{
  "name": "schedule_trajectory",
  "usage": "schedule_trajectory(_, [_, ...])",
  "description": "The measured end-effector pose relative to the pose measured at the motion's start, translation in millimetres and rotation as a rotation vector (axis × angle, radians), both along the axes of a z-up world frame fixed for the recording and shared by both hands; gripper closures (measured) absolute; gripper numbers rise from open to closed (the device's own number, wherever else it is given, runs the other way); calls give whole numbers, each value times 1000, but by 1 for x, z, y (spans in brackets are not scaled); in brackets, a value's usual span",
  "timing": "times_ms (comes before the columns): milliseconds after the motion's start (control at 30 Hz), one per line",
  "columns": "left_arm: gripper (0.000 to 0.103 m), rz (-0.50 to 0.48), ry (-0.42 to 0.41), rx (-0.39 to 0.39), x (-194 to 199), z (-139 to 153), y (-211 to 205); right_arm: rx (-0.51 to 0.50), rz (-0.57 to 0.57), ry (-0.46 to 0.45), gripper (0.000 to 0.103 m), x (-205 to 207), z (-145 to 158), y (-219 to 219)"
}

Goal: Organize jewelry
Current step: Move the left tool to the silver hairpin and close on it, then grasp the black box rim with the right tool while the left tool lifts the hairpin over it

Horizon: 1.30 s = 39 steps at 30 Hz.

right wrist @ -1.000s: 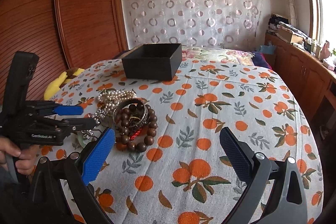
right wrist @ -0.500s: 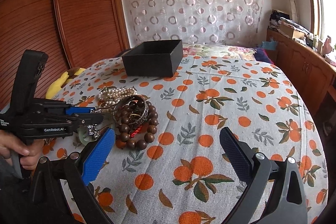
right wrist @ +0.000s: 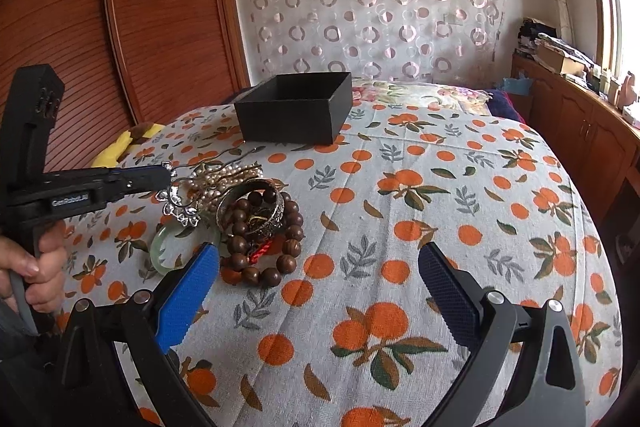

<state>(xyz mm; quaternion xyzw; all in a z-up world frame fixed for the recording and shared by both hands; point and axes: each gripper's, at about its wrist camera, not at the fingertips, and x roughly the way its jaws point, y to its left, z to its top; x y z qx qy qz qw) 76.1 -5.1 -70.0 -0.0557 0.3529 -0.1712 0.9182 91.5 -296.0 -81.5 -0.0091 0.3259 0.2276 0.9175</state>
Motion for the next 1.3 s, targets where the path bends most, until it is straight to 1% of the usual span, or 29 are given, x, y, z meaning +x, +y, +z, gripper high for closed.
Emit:
schedule_trajectory(67, [96, 14, -16, 1, -2, 3, 1, 12, 15, 5, 3, 6, 5, 2])
schedule_trajectory(100, [96, 15, -20, -11, -3, 5, 3, 14, 23, 6, 3, 11, 8, 4])
schedule_trajectory(167, [96, 20, -31, -27, -5, 8, 6, 12, 44, 15, 10, 19, 10, 9])
schedule_trajectory(233, [96, 25, -43, -33, -7, 11, 8, 1, 85, 27, 23, 31, 10, 18])
schedule_trajectory(267, [96, 29, -50, -33, -8, 13, 9, -8, 94, 32, 26, 35, 9, 22])
schedule_trajectory(333, [96, 39, -64, -29, -9, 17, 12, -39, 124, 61, 42, 50, 3, 33])
schedule_trajectory(433, [96, 51, -77, -21, -12, 21, 15, -75, 163, 93, 54, 64, -4, 44])
schedule_trajectory(467, [96, 54, -83, -18, -13, 22, 17, -82, 182, 105, 56, 69, -6, 48])
schedule_trajectory(533, [96, 58, -88, -16, -14, 22, 19, -87, 203, 125, 64, 75, -10, 52])
schedule_trajectory(600, [96, 57, -90, -15, -15, 22, 21, -92, 216, 145, 67, 80, -13, 54])
schedule_trajectory(633, [96, 58, -89, -16, -14, 22, 21, -94, 224, 157, 74, 82, -16, 55])
schedule_trajectory(667, [96, 59, -90, -15, -14, 22, 22, -90, 236, 165, 78, 83, -17, 56])
schedule_trajectory(733, [96, 61, -87, -19, -15, 22, 23, -85, 256, 164, 94, 82, -17, 58])
schedule_trajectory(833, [96, 68, -84, -19, -15, 22, 28, -104, 254, 141, 94, 79, -13, 59])
schedule_trajectory(933, [96, 76, -86, -12, -14, 23, 30, -115, 241, 98, 95, 77, -7, 58])
schedule_trajectory(1133, [96, 87, -95, -9, -12, 26, 31, -120, 207, -16, 95, 73, 9, 56])
schedule_trajectory(1300, [96, 90, -101, -10, -11, 27, 30, -115, 211, -43, 96, 76, 13, 59])
